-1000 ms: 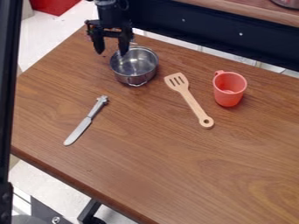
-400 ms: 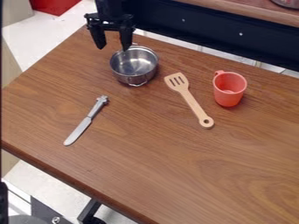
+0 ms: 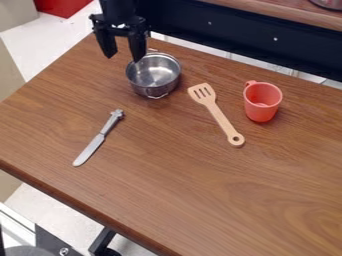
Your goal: Drag the cooking pot to the top left side of the table
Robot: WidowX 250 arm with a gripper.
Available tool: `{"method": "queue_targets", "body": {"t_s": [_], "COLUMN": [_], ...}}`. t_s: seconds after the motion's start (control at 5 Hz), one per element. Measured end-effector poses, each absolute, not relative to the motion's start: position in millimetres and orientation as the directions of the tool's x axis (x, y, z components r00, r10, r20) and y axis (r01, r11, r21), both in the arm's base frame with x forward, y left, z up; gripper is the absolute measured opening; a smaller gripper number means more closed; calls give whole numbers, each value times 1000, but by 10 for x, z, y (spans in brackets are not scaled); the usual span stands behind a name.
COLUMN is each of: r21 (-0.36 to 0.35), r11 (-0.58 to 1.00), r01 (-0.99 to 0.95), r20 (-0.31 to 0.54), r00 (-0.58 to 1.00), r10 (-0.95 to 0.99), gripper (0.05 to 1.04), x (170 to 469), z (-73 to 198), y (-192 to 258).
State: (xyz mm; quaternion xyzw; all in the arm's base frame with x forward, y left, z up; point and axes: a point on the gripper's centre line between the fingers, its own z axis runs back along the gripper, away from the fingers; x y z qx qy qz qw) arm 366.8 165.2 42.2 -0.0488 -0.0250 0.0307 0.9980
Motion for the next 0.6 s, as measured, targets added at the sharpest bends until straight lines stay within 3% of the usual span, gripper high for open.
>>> {"method": "queue_targets", "body": {"t_s": [0.6], "r21": [-70], "r11": [990], "r01": [119], "r20": [68], "r00": [991], "r10": [-115], "gripper": [997], "x": [3230], "z": [384], "y": [1718]}}
